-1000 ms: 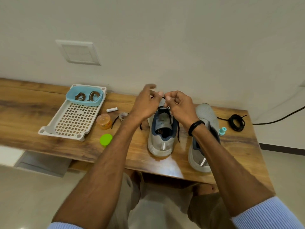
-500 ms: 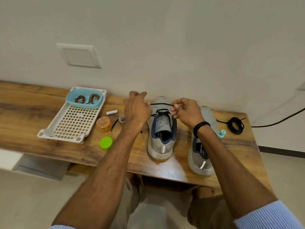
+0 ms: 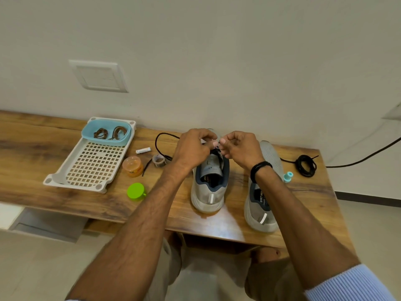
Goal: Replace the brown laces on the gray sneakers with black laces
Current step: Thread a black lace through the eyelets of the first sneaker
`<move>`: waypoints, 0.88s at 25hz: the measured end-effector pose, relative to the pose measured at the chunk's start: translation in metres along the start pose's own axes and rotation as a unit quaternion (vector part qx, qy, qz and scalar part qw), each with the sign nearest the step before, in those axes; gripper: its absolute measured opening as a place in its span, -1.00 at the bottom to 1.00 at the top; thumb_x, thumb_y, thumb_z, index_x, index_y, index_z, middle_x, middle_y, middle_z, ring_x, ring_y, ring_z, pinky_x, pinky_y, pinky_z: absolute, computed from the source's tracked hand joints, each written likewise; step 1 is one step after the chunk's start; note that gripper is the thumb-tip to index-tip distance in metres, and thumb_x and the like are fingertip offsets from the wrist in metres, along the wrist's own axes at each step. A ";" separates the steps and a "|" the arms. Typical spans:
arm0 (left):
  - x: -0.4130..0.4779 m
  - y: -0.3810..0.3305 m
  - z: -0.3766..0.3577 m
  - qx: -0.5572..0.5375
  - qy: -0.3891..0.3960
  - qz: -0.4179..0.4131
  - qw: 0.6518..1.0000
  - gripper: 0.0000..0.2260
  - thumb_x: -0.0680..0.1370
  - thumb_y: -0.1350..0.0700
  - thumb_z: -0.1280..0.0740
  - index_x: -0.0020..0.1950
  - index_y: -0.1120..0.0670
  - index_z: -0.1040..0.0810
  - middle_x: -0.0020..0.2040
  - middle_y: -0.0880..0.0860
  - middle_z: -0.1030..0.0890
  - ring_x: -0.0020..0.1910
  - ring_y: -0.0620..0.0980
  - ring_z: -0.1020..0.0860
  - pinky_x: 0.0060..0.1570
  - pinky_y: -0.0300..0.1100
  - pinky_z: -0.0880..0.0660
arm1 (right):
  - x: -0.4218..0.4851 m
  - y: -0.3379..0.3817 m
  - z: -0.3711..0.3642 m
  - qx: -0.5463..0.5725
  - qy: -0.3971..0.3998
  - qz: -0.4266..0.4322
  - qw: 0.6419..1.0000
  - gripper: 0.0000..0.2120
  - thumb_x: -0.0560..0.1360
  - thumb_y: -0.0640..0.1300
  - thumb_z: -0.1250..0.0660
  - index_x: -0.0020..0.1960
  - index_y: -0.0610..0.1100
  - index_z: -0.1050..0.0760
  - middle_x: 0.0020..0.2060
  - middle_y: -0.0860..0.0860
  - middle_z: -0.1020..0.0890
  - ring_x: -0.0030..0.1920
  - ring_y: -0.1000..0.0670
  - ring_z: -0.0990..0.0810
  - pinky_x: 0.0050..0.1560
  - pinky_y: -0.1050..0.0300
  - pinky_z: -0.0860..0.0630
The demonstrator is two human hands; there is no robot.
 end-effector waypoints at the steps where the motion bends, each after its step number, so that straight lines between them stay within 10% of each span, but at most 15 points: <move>1: -0.002 -0.002 -0.001 -0.004 0.006 -0.005 1.000 -0.87 0.51 0.01 -0.46 0.03 -0.02 -0.71 -0.05 -0.11 -0.70 -0.03 -0.19 -0.60 -0.01 -0.25 -0.50 | -0.001 0.001 -0.001 -0.006 0.002 0.004 1.000 -0.90 0.54 -0.14 -0.40 -0.10 -0.17 -0.59 -0.32 -0.01 -0.66 -0.36 0.10 -0.61 -0.25 0.21 -0.60; 7: -0.003 0.001 -0.006 0.098 -0.029 0.057 0.993 -0.90 0.52 0.00 -0.43 -0.03 -0.04 -0.71 -0.07 -0.03 -0.71 0.03 -0.02 -0.58 -0.14 -0.20 -0.43 | -0.001 -0.008 0.005 -0.237 -0.003 -0.058 0.970 -0.65 0.49 0.09 -0.41 -0.18 -0.22 -0.61 -0.26 -0.08 -0.65 -0.20 -0.06 -0.60 -0.14 0.10 -0.54; 22: -0.006 -0.004 -0.035 0.220 0.037 0.012 0.975 -0.87 0.52 0.09 -0.34 -0.06 0.04 -0.68 -0.09 0.00 -0.67 0.15 0.11 -0.39 0.01 -0.10 -0.41 | 0.018 -0.031 0.000 -0.206 -0.007 -0.139 0.969 -0.61 0.51 -0.24 -0.31 -0.45 -0.14 -0.30 -0.50 -0.06 -0.35 -0.40 -0.02 -0.34 -0.38 0.17 -0.29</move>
Point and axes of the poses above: each hand's wrist, its own x-axis towards the middle knuckle, its own z-axis out of the back of the hand, y = z × x, the point moved 1 cm from there along x, towards the middle knuckle
